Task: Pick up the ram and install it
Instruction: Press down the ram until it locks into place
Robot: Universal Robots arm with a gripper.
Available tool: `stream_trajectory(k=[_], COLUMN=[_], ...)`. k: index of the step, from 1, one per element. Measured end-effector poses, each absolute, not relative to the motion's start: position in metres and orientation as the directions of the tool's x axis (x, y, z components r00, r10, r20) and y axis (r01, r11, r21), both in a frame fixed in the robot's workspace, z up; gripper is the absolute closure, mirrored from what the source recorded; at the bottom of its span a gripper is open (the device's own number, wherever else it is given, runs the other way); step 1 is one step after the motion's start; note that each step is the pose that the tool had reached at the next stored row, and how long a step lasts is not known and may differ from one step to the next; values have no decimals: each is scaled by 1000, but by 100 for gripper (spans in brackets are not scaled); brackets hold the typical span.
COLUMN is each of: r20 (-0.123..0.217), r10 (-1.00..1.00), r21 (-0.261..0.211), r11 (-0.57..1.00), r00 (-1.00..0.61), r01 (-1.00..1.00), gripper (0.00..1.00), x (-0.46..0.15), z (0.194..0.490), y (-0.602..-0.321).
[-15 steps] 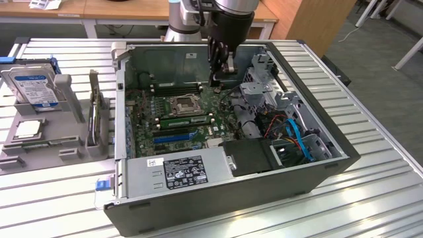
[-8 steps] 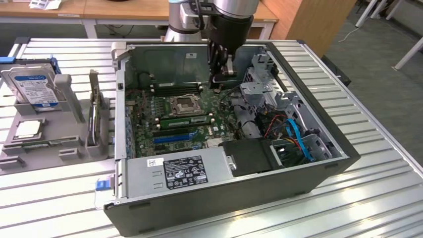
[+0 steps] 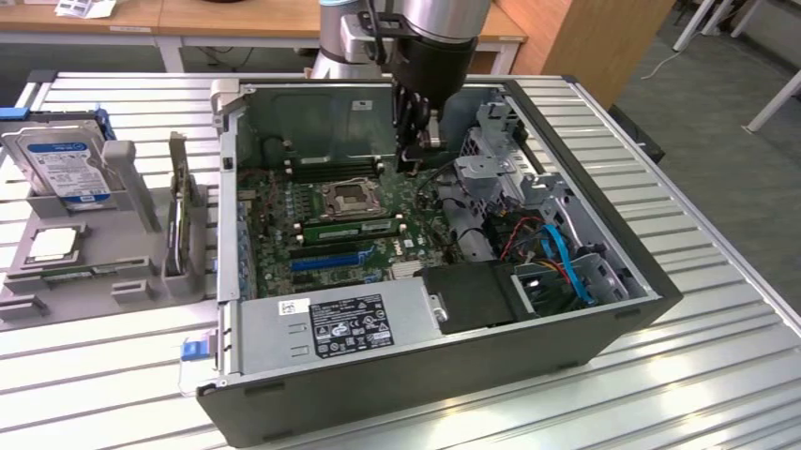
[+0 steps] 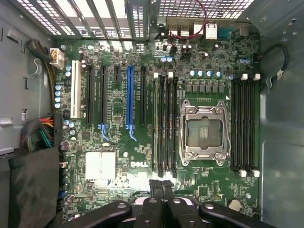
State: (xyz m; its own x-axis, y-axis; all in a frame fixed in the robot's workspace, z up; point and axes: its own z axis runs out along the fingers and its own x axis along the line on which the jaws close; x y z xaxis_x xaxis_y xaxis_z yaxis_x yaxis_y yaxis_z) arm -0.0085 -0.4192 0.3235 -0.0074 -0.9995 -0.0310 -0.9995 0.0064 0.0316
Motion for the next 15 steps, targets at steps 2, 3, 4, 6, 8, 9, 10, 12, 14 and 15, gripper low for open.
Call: stream_trajectory(k=[2,3,4,6,8,9,10,12,14,15], r20=[-31,-31,-31,-31,-31,-31,-31,-31,-31,-31], r10=[-999,-999,-999,-999,-999,-999,-999,-999,-999,-999], r21=[32,32,32,32,32,32,32,32,32,32], r11=[6,6,6,6,6,6,6,6,6,6], r00=[-7,-7,-7,-7,-7,-7,-7,-7,-7,-7], r01=[-999,-999,-999,-999,-999,-999,-999,-999,-999,-999], gripper=[90,90,90,90,90,90,90,90,90,90], x=[-8,-8,-8,-8,-8,-8,-8,-8,-8,-8], z=[322,321,320,318,317,316,316,314,313,312], y=[-419,-419,-419,-419,-419,-419,-419,-419,-419,-419])
